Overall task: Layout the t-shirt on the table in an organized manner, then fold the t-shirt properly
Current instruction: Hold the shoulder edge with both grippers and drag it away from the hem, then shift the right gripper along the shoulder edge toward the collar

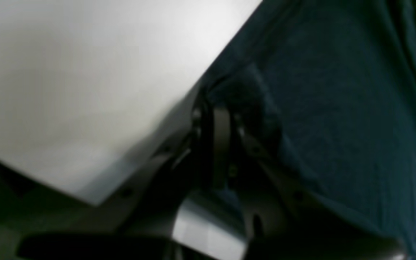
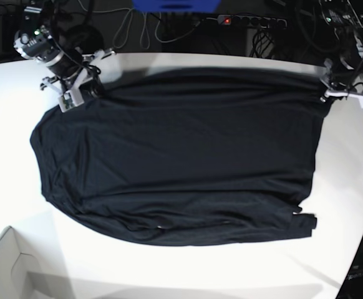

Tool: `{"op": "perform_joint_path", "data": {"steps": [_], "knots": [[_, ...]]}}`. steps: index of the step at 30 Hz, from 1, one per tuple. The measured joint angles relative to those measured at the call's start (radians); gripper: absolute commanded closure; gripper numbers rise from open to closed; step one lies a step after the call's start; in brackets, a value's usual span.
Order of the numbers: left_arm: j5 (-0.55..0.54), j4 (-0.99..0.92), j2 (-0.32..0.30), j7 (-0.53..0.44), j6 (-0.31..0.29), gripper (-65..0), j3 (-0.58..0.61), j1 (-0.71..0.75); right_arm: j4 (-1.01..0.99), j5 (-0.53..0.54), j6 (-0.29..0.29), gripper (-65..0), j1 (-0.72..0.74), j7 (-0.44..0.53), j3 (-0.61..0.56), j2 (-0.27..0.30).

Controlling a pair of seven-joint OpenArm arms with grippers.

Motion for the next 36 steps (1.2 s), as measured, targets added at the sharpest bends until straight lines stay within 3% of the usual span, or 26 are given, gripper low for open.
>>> {"op": "perform_joint_path", "data": {"steps": [7,18,25,32,36], "knots": [[0.0,0.026,0.003,0.009,-0.001,-0.1,-0.034,0.022,0.023,-0.001,0.0,0.0,-0.066,-0.005,0.0,0.036],[-0.008,0.058,-0.014,0.007,-0.004,-0.1,-0.06,0.068,0.026,0.008,0.001,0.0,-0.148,0.005,-0.002,0.035],[-0.01,0.058,-0.014,0.005,-0.005,-0.1,-0.06,0.081,0.027,0.004,0.0,0.0,-0.232,0.099,-0.002,0.035],[-0.003,0.053,-0.014,0.004,-0.005,-0.1,-0.06,0.087,0.058,0.002,0.0,0.0,-0.216,0.11,-0.004,0.032],[-0.003,0.051,-0.015,0.002,-0.004,-0.1,-0.06,0.09,0.062,0.003,0.002,0.0,-0.129,0.097,-0.01,0.027]]}}
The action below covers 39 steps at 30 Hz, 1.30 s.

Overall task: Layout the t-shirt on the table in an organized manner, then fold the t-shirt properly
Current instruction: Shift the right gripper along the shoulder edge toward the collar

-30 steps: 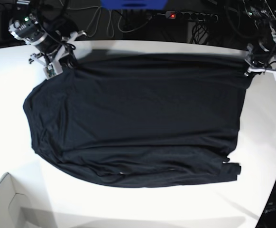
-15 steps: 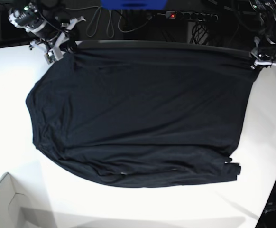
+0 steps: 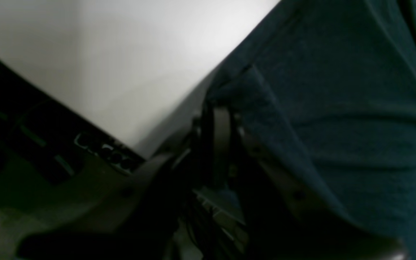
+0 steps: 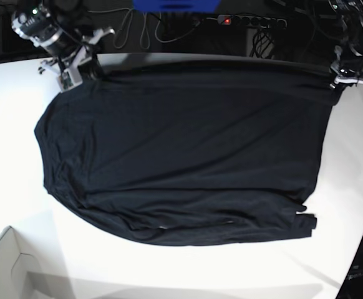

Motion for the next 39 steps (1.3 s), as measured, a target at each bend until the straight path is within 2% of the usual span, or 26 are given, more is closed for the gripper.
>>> {"op": "perform_joint_path", "data": {"steps": [8,11,20,22,28,30,33,39], "knots": [[0.001,-0.002,0.001,0.0,0.0,-0.1,0.0,-0.002,-0.013,0.0,-0.001,0.0,0.121,0.0,-0.003,0.0],[0.001,-0.002,0.001,-0.001,0.0,-0.1,0.0,-0.003,-0.061,-0.003,-0.001,0.0,0.166,0.001,-0.04,0.009],[0.004,-0.002,0.001,0.0,0.0,-0.1,0.0,-0.006,-0.174,-0.011,-0.002,-0.4,0.217,-0.003,-0.05,0.006],[0.005,-0.002,0.0,0.0,0.0,-0.1,0.002,-0.005,-0.182,-0.012,-0.002,-7.4,0.218,-0.003,-0.051,0.017],[0.008,-0.002,0.001,-0.001,0.0,-0.1,0.005,-0.005,-0.172,-0.082,-0.002,-34.4,0.219,-0.001,-0.048,0.024],[0.008,-0.002,0.002,-0.001,0.0,-0.1,0.006,-0.005,-0.143,-0.088,-0.002,-39.9,0.192,0.005,-0.044,0.025],[0.008,-0.002,0.002,-0.004,0.0,-0.1,0.007,-0.006,-0.128,-0.084,-0.002,-41.6,0.147,-0.001,-0.042,0.016],[0.008,-0.002,0.006,-0.004,0.0,-0.1,0.007,-0.007,-0.128,-0.087,-0.002,-41.9,0.131,0.008,-0.053,-0.053]]}}
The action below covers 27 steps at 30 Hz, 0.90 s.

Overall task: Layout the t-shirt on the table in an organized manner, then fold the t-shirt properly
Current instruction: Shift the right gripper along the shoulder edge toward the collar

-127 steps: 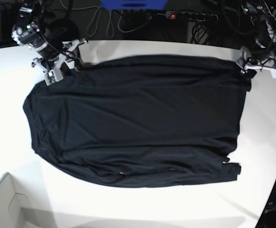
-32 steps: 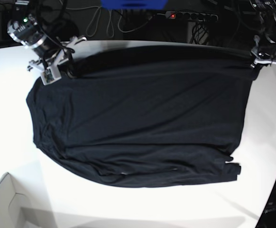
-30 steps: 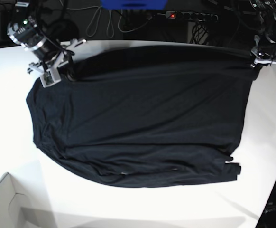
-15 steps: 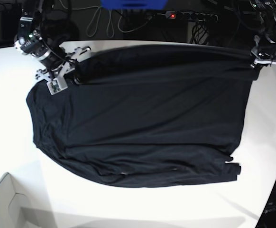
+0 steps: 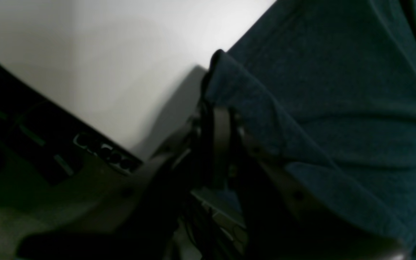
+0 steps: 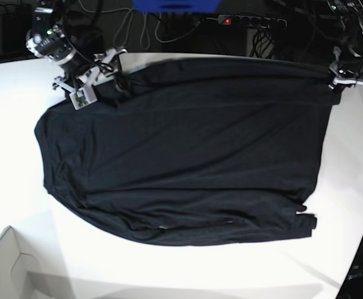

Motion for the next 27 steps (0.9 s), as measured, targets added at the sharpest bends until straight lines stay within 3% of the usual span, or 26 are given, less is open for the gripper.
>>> {"op": "perform_joint_path", "data": {"steps": [9,27], "knots": [[0.0,0.0,0.0,0.0,0.0,-0.1,0.0,-0.002,-0.01,0.004,0.0,-38.7,0.028,0.0,-0.073,-0.005],[0.0,0.0,0.001,0.0,0.0,-0.1,0.0,-0.002,-0.124,-0.008,0.0,-38.5,0.044,0.0,-0.074,-0.007]]}}
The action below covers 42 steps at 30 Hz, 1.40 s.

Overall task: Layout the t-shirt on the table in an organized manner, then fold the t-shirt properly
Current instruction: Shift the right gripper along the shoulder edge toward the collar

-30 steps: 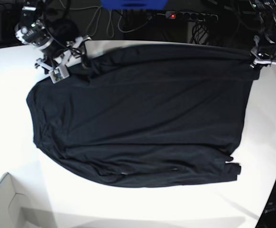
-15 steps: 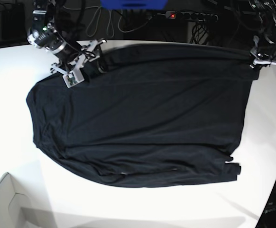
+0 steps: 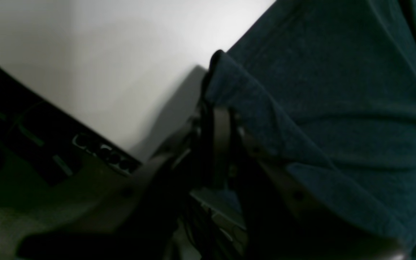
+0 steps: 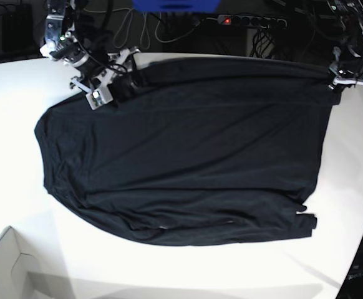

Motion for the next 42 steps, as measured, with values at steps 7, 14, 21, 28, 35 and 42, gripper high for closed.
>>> {"op": "perform_joint_path", "data": {"steps": [7,14,21,28,35,42], "knots": [[0.0,0.0,0.0,0.0,0.0,-0.1,0.0,0.0,-0.001,0.002,0.0,-37.0,0.002,0.007,0.0,0.0],[0.0,0.0,0.0,0.0,0.0,-0.1,0.0,0.0,-0.046,0.015,0.0,-16.7,0.003,0.027,-0.043,0.003],[0.0,0.0,-0.003,0.0,0.0,-0.1,-0.003,0.0,0.003,0.003,0.0,-1.0,-0.039,0.006,-0.035,0.003],[-0.005,0.002,-0.005,0.004,0.0,-0.1,-0.006,0.001,0.12,0.008,0.0,0.0,-0.084,0.007,0.024,0.003],[-0.007,0.007,-0.007,0.004,0.0,-0.1,-0.007,0.004,0.174,0.011,0.0,0.0,-0.142,0.006,0.039,0.002],[-0.008,0.007,-0.004,0.012,0.0,-0.1,-0.069,0.007,0.175,0.012,0.0,0.0,-0.173,0.006,0.033,0.002]]}}
